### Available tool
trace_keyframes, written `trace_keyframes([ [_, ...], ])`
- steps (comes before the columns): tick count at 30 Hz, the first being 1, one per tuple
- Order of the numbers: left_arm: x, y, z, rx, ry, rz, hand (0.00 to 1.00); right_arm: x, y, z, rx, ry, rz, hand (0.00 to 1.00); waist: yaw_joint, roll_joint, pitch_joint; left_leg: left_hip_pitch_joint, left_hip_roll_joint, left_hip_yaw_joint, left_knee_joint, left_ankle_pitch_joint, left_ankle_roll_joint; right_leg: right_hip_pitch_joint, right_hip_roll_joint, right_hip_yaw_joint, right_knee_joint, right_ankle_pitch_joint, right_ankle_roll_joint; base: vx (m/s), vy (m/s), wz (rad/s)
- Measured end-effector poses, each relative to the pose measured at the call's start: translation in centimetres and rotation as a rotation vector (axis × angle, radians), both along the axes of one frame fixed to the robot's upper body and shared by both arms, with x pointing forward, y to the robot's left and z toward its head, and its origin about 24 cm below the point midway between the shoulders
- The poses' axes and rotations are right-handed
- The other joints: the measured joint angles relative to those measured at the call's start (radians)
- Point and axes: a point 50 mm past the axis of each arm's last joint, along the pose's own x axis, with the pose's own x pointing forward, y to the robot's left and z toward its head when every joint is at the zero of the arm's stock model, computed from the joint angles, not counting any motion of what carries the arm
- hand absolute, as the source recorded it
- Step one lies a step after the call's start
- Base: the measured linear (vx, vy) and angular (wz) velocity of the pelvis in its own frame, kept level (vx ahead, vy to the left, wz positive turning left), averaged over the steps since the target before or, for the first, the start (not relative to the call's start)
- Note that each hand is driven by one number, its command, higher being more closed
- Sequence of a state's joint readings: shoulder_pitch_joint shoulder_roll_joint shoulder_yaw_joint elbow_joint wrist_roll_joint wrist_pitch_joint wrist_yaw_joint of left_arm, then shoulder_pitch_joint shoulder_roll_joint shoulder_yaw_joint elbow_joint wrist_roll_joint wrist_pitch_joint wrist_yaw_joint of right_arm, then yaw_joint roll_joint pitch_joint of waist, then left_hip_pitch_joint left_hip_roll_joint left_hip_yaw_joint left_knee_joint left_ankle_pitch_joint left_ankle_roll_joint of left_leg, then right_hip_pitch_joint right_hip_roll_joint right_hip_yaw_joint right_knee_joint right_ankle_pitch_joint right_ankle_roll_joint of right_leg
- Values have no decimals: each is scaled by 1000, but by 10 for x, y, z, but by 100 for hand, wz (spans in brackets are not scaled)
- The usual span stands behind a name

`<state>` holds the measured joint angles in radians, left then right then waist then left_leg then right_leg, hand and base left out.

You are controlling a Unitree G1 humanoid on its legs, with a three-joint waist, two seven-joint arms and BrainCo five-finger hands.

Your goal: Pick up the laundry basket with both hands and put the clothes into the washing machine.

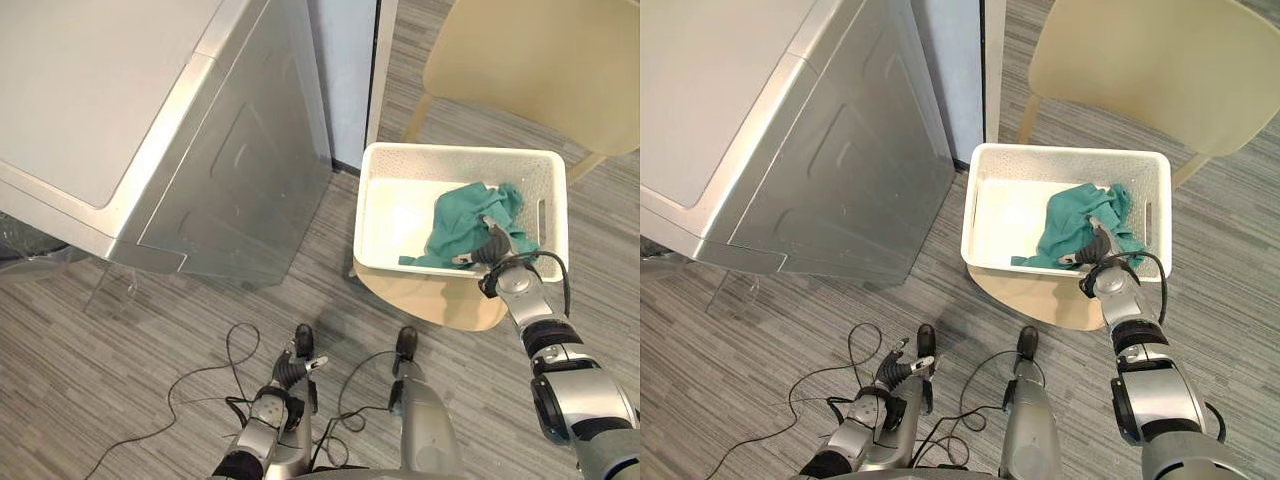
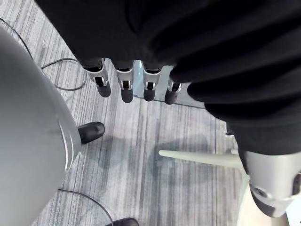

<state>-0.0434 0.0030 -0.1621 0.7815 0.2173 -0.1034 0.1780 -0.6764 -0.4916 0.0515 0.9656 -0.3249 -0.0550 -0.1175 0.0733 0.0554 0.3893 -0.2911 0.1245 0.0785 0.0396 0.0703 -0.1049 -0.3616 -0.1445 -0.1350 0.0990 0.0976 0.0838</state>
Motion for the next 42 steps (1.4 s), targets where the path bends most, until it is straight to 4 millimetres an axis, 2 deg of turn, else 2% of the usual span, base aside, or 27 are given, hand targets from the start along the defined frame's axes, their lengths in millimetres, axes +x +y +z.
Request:
trace_keyframes([
  [3, 3, 0, 3, 23, -20, -16, 0, -1, -12, 8, -36, -19, -28, 0, 1, -1, 5, -35, 1, 0, 7, 1, 1, -35, 0, 1, 8, 1, 0, 24, -2, -1],
  [7, 6, 0, 6, 20, -37, -9, 0, 0, -17, 17, -109, -27, -18, 0, 0, -2, 12, -77, 4, 2, 33, -1, 2, -73, -1, 1, 26, 0, 0, 12, 0, 0],
  [9, 15, 0, 12, 23, -63, -2, 0, 6, -13, 27, -179, -30, 13, 0, 0, -5, 33, -122, 7, 0, 67, -7, 4, -121, -2, 6, 63, -7, 0, -21, -11, -1],
  [16, 35, 0, 26, 5, -128, 54, 0, 19, 8, 39, -479, 2, 126, 0, 2, -16, 58, -261, 12, -34, 155, -28, 8, -245, -15, -10, 162, -41, -10, -92, -19, 9],
  [19, 37, 4, 27, -5, -135, 89, 0, 18, 6, 39, -511, 12, 129, 0, 2, -20, 57, -290, 12, -61, 156, -26, -3, -268, -21, -34, 192, -55, -16, -62, -27, 26],
  [22, 38, 7, 30, -19, -144, 121, 0, 18, 7, 39, -518, 13, 133, 0, 3, -36, 50, -316, 9, -81, 155, -18, -16, -304, -28, -49, 228, -71, -22, -43, -34, 14],
  [23, 39, 10, 30, -19, -146, 134, 0, 18, 8, 39, -526, 13, 138, 100, 3, -40, 47, -325, 10, -88, 155, -15, -21, -314, -28, -52, 239, -74, -23, -39, -50, 9],
  [25, 40, 11, 32, -21, -154, 164, 0, 18, 8, 38, -543, 22, 139, 100, 7, -48, 43, -336, 10, -104, 156, -11, -27, -330, -30, -58, 253, -81, -29, -32, -46, 8],
  [28, 42, 8, 34, -32, -167, 174, 0, 17, 2, 41, -575, 18, 111, 100, 33, -49, 42, -343, 10, -114, 154, -5, -36, -347, -30, -61, 276, -90, -35, -22, -45, 6],
  [32, 43, 9, 35, -38, -171, 198, 0, 15, -1, 37, -512, 22, 93, 100, 47, -50, 40, -342, 12, -135, 152, 9, -40, -349, -31, -81, 305, -110, -43, -2, -47, 12],
  [38, 42, 11, 33, -49, -157, 219, 0, 1, -5, 6, -304, 68, 47, 100, 55, -56, 28, -326, 14, -158, 149, 15, -45, -326, -33, -104, 326, -134, -48, 22, -39, 12],
  [40, 42, 14, 33, -54, -156, 245, 0, -7, -5, -11, -180, 88, 5, 100, 60, -59, 26, -300, 14, -158, 143, 18, -43, -297, -34, -108, 327, -135, -49, 76, -22, 8],
  [41, 42, 15, 33, -50, -159, 263, 0, -14, -12, -22, -67, 102, -65, 100, 69, -59, 26, -274, 13, -155, 138, 18, -43, -271, -35, -110, 323, -138, -47, 89, -19, 7],
  [42, 42, 15, 33, -47, -159, 267, 0, -17, -14, -26, -17, 102, -95, 100, 74, -59, 26, -265, 13, -155, 138, 19, -43, -261, -35, -111, 321, -139, -45, 69, -15, 7],
])
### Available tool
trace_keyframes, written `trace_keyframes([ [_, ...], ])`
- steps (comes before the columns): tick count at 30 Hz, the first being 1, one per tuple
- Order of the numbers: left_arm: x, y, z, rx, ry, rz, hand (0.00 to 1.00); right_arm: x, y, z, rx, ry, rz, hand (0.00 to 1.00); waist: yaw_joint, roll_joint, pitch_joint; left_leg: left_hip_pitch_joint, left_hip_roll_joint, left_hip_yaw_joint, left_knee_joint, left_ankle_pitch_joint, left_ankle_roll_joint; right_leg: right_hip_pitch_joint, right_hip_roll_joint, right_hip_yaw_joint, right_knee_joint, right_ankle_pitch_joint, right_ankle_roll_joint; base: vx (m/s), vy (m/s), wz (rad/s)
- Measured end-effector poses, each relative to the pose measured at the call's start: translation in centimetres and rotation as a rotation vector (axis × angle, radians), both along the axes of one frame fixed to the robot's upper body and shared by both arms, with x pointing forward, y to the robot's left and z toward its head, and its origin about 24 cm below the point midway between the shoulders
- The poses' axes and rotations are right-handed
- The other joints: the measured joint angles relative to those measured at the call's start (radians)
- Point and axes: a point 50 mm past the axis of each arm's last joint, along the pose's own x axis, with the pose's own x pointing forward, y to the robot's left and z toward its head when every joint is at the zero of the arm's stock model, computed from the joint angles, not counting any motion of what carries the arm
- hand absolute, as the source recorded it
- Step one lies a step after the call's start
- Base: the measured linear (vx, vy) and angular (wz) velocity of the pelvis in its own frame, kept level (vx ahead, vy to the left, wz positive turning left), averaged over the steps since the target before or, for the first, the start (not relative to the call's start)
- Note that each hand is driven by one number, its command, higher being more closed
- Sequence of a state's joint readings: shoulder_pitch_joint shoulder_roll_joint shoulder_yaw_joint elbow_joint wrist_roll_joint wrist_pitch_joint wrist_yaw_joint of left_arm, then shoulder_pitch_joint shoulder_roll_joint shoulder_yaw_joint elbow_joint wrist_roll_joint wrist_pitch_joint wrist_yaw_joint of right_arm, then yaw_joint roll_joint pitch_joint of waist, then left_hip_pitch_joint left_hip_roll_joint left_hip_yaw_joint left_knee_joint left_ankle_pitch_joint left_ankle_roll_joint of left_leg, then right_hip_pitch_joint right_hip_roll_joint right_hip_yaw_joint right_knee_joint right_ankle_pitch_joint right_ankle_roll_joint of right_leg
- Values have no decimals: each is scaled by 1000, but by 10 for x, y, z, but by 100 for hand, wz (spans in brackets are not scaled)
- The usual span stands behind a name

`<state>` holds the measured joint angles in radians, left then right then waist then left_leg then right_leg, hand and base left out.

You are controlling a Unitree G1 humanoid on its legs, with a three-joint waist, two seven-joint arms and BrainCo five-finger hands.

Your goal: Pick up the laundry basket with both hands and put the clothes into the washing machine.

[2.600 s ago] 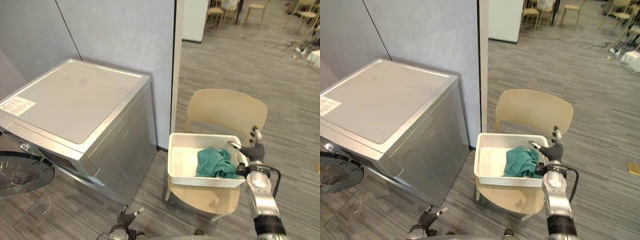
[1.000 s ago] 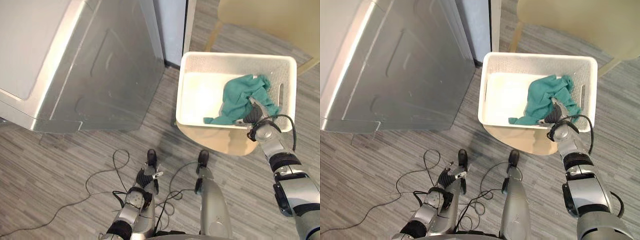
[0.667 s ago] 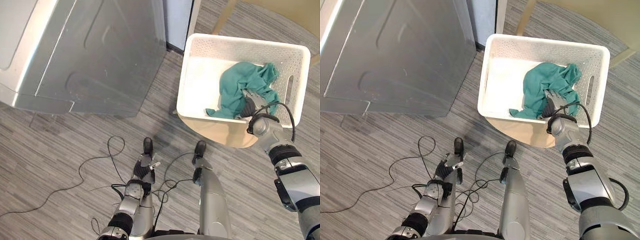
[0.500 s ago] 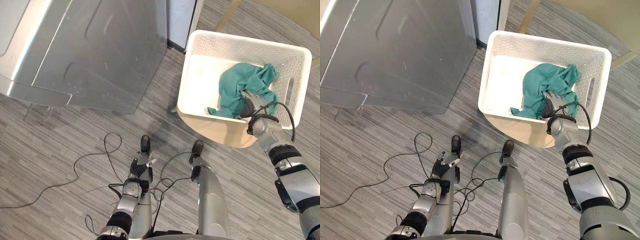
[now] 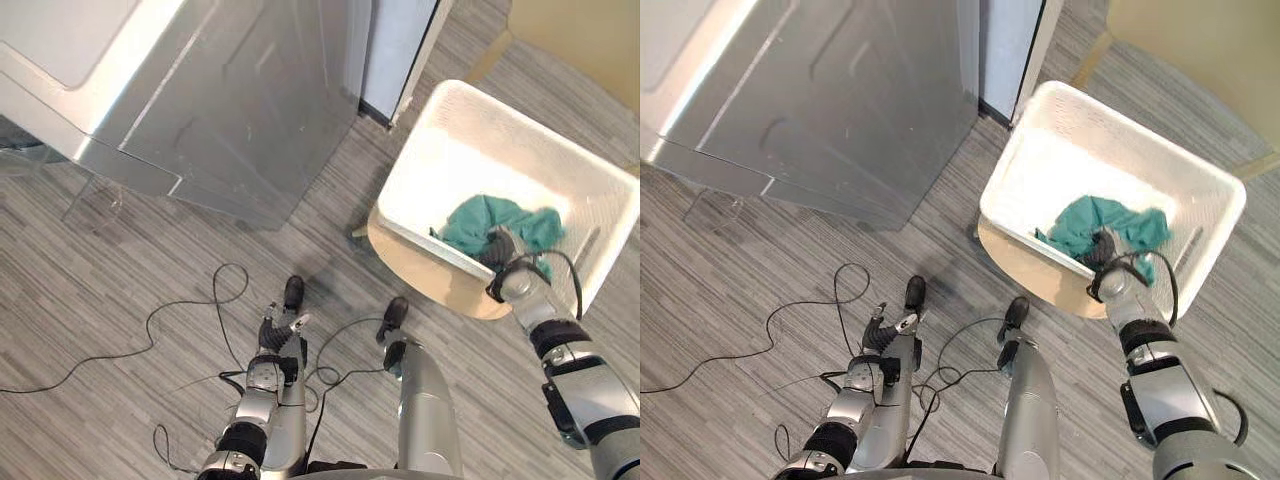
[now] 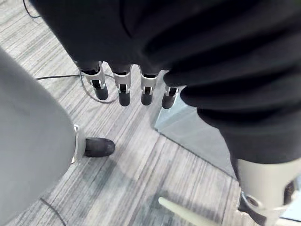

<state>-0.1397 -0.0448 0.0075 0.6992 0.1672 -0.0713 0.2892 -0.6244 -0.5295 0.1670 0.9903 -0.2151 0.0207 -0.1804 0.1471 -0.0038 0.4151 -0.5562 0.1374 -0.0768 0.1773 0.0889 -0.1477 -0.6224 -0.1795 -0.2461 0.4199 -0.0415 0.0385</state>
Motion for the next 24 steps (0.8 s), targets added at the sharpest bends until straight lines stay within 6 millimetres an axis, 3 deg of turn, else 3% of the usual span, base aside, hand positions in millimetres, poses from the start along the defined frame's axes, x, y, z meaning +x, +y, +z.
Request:
trace_keyframes([
  [2, -2, 1, -1, 2, 6, 4, 0, -13, -7, -17, 194, -23, -136, 100, 1, 0, 0, 39, -1, 1, -7, -1, 1, 44, 1, -5, -11, -4, 5, 62, -16, 5],
  [5, -4, 4, -4, 12, 19, 4, 0, -23, -14, -24, 365, -80, -241, 100, -6, -1, -1, 92, 2, 9, -28, -1, 1, 96, 4, -4, -34, -3, 5, 57, -8, -3],
  [8, -10, 8, -10, 24, 48, 5, 0, -24, -9, -13, 540, -246, -275, 100, -28, -1, -7, 156, 7, 29, -55, -1, 1, 148, 9, 2, -61, 2, 7, 53, 1, -17],
  [10, -18, 10, -18, 33, 92, 4, 0, -24, -6, 6, 618, -387, -262, 100, -28, -1, -48, 188, 19, 53, -83, 1, 4, 175, 25, 7, -105, 21, 9, 63, -8, -25],
  [16, -43, 16, -40, 44, 212, 7, 0, -31, 2, 24, 670, -575, -254, 100, -28, -16, -139, 269, 18, 53, -134, 5, 9, 261, 38, 7, -164, 27, 18, 95, 4, 2],
  [24, -58, 28, -49, 69, 271, 2, 0, -29, 5, 23, 678, -571, -251, 100, -32, -19, -144, 295, -1, 53, -139, 5, 10, 330, 39, 16, -275, 94, 36, 10, 39, -2],
])
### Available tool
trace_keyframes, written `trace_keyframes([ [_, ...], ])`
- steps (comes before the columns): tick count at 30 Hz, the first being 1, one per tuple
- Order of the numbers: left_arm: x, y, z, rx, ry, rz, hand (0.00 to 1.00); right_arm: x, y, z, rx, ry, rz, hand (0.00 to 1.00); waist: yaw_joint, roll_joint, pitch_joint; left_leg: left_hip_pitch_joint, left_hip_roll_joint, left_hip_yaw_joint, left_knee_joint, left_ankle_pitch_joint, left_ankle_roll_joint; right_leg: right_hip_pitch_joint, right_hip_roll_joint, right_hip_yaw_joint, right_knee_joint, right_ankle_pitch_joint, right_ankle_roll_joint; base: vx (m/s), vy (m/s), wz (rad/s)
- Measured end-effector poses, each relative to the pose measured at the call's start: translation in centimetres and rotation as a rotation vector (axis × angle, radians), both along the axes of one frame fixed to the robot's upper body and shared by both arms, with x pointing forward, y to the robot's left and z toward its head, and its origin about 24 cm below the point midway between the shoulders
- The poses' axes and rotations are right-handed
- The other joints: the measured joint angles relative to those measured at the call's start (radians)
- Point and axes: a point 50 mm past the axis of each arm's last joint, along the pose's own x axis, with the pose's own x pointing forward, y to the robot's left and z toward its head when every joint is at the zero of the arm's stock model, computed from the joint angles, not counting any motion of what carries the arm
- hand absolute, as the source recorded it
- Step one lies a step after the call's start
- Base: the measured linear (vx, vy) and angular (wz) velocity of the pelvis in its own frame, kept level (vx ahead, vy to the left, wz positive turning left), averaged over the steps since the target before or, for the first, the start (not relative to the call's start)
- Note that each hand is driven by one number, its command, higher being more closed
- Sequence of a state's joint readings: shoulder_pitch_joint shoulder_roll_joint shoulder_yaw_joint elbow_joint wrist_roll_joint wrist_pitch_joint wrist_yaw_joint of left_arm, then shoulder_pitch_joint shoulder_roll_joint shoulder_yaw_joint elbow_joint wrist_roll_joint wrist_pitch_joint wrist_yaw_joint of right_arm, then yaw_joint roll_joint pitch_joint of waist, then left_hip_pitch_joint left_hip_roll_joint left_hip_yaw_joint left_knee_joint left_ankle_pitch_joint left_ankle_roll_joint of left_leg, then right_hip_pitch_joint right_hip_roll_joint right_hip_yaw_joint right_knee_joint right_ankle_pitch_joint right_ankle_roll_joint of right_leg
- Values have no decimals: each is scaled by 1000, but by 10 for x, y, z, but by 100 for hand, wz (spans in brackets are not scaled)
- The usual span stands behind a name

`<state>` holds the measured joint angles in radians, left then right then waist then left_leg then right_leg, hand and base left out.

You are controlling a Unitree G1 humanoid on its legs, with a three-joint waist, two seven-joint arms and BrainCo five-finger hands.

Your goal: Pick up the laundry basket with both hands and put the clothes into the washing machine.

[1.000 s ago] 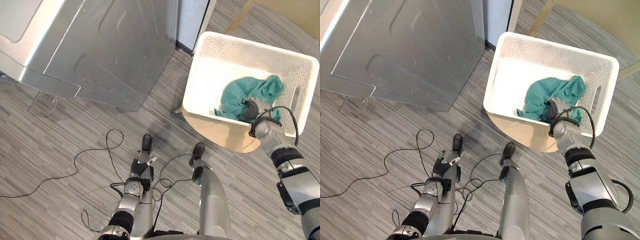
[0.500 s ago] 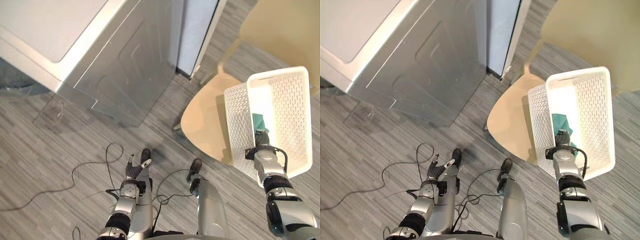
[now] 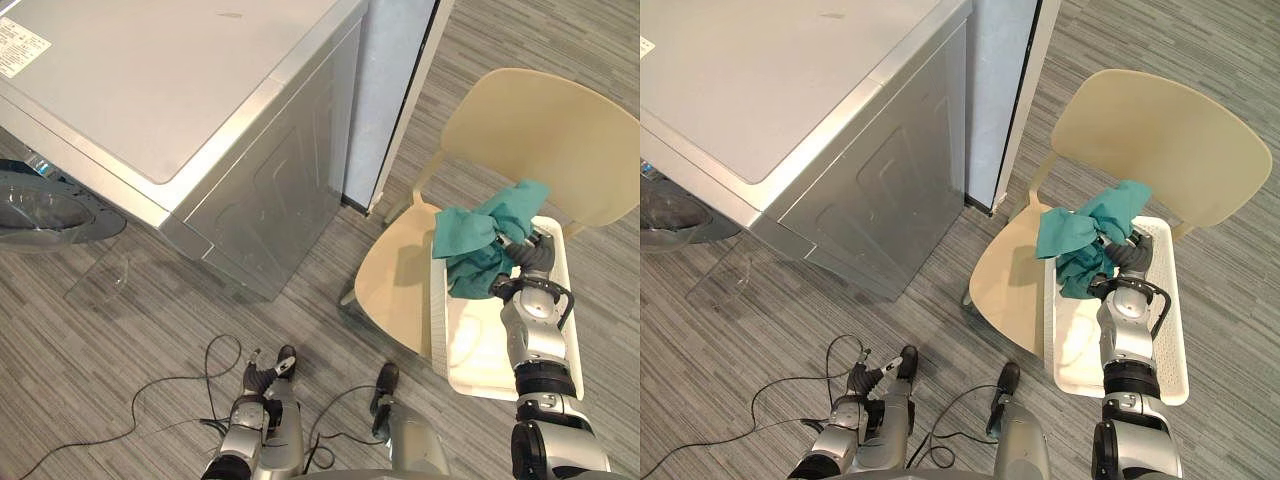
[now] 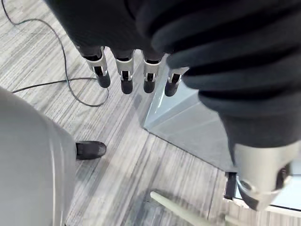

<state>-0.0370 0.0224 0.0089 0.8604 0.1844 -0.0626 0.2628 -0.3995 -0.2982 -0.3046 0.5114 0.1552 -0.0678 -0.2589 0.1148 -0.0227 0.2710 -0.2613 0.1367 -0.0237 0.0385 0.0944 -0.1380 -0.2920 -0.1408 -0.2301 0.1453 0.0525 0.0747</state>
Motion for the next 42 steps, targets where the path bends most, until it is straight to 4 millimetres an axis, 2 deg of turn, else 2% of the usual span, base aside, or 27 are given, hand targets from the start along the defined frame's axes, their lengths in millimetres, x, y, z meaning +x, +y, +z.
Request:
trace_keyframes([
  [6, -8, 7, -4, 29, 30, -9, 0, 1, 4, 1, 5, -8, 10, 100, -21, -7, -7, 32, -10, -3, -8, 2, 4, 61, 0, -1, -69, 33, 12, -42, 33, 1],
  [8, -14, 10, -7, 28, 53, -6, 0, 1, 5, 6, -1, -30, 12, 100, -24, -12, -32, 32, -13, -4, -24, 3, 6, 62, 0, 0, -92, 44, 16, -13, 9, -2],
  [11, -23, 14, -10, 24, 79, 12, 0, 1, 7, 22, -22, -98, 20, 100, -35, -15, -51, 67, -18, -3, -39, 5, 9, 103, 0, 4, -122, 54, 22, 8, 5, 1],
  [15, -32, 18, -7, 16, 57, 20, 0, -3, 11, 51, -67, -224, 37, 100, -44, -22, -122, 104, -18, 1, -74, 0, 16, 132, 3, 10, -152, 57, 26, 60, 8, -4],
  [17, -24, 15, 5, 13, -19, 11, 0, -6, 10, 64, -82, -277, 32, 100, -45, -25, -143, 113, -16, 2, -76, 2, 14, 140, 5, 11, -154, 61, 21, 73, 0, -4],
  [22, 17, -7, 55, -19, -302, -83, 0, -13, 13, 91, -133, -389, 54, 100, -49, -22, -180, 143, -15, 5, -80, -1, 18, 173, 9, 14, -169, 61, 21, 43, 1, -2],
  [25, 36, -31, 93, -106, -489, -161, 0, -17, 21, 108, -164, -464, 92, 100, -54, -22, -184, 188, -15, 19, -99, -2, 20, 203, 9, 22, -172, 58, 25, 9, 3, -10],
  [27, 45, -52, 124, -189, -628, -237, 0, -20, 32, 119, -189, -528, 153, 100, -69, -21, -210, 201, -18, 36, -108, -3, 21, 203, 7, 36, -172, 57, 27, 9, 20, -17],
  [32, 72, -87, 176, -320, -839, -380, 0, -21, 61, 131, -189, -600, 316, 100, -99, -5, -240, 248, -18, 64, -110, -10, 29, 230, 7, 63, -171, 54, 30, 6, 9, -16],
  [37, 93, -115, 222, -482, -978, -480, 0, -24, 79, 138, -162, -648, 449, 100, -109, 13, -258, 280, -17, 113, -113, -17, 34, 232, 11, 103, -172, 54, 34, -23, 0, -26],
  [39, 97, -124, 235, -548, -1003, -512, 0, -27, 85, 143, -148, -685, 492, 100, -129, 17, -262, 290, -16, 123, -118, -17, 34, 233, 14, 115, -172, 55, 34, -25, -10, -16],
  [42, 100, -133, 246, -613, -1011, -542, 0, -29, 93, 145, -143, -703, 543, 100, -141, 23, -275, 302, -15, 141, -128, -17, 34, 233, 17, 127, -178, 58, 33, -4, -11, -18],
])
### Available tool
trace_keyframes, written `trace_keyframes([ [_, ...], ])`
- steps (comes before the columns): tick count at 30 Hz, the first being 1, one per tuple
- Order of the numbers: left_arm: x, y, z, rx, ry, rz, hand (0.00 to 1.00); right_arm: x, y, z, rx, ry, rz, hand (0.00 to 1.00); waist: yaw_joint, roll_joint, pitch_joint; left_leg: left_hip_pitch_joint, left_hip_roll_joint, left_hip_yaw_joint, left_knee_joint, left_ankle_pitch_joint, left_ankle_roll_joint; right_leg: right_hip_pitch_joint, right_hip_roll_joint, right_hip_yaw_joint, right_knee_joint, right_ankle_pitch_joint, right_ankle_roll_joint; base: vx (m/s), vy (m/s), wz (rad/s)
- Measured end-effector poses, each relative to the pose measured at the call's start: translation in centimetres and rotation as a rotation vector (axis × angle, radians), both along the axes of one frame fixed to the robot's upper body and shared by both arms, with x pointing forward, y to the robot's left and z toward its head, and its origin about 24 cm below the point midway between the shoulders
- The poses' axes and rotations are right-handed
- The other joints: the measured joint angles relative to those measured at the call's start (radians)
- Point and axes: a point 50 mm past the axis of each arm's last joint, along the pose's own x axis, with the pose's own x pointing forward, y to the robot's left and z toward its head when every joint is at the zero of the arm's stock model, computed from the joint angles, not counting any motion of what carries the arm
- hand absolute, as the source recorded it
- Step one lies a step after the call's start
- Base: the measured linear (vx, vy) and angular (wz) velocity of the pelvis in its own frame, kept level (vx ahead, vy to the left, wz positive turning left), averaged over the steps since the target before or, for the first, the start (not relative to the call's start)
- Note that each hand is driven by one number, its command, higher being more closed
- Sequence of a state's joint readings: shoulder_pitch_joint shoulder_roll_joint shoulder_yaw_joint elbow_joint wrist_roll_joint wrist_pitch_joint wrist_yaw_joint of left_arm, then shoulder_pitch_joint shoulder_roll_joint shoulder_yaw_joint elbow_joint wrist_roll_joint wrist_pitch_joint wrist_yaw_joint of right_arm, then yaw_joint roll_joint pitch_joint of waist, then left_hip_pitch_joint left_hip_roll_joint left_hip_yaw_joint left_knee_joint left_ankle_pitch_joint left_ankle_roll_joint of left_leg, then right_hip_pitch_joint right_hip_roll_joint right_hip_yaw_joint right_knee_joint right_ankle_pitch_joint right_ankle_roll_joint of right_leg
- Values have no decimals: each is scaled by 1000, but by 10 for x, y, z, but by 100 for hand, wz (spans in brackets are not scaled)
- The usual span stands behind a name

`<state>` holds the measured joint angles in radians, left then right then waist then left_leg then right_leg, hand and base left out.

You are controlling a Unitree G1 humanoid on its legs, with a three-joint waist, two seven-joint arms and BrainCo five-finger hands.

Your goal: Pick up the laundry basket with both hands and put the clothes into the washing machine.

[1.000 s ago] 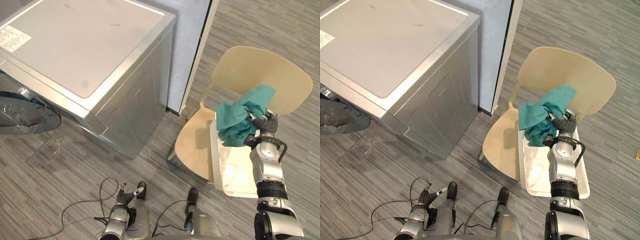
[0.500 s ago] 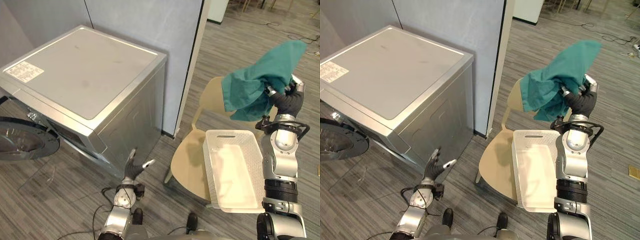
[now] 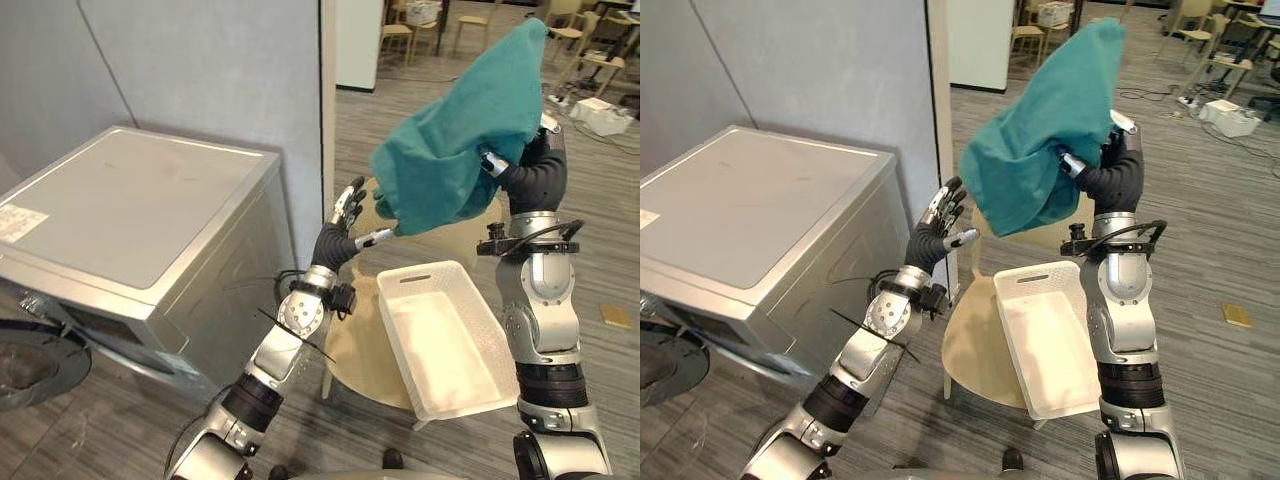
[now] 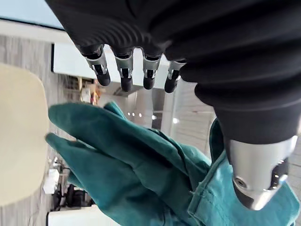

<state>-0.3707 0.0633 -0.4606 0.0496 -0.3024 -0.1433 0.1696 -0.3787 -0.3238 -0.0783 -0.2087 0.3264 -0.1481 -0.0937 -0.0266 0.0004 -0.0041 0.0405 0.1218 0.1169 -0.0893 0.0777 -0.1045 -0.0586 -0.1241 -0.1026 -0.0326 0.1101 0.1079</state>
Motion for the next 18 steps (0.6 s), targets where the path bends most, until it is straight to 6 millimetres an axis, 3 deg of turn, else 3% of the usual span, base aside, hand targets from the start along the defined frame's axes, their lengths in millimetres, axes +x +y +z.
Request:
trace_keyframes([
  [2, 2, -9, 12, -31, -21, -64, 0, -2, 4, 2, 5, -15, 38, 100, -16, 2, -3, 3, 0, 4, -1, 0, 0, 1, 1, 3, 0, 1, 1, 3, -6, -7],
  [5, 3, -21, 25, -78, -33, -136, 0, -6, 8, 1, -5, -18, 63, 100, -15, 7, -7, 7, 0, 13, -1, -1, 1, 1, 2, 19, -4, 5, 2, -4, -5, -8],
  [12, 8, -37, 43, -118, -36, -222, 0, -7, 27, -4, -43, -1, 151, 100, -29, 19, -17, 11, -1, 21, -1, -2, 1, 0, 2, 24, -4, 6, 3, -3, -2, -2],
  [18, 7, -51, 68, -143, -87, -306, 0, -17, 39, 6, -32, -54, 234, 100, -47, 19, -17, 15, -1, 25, -2, -2, 1, 1, 2, 27, -4, 7, 3, -7, -2, -1],
])
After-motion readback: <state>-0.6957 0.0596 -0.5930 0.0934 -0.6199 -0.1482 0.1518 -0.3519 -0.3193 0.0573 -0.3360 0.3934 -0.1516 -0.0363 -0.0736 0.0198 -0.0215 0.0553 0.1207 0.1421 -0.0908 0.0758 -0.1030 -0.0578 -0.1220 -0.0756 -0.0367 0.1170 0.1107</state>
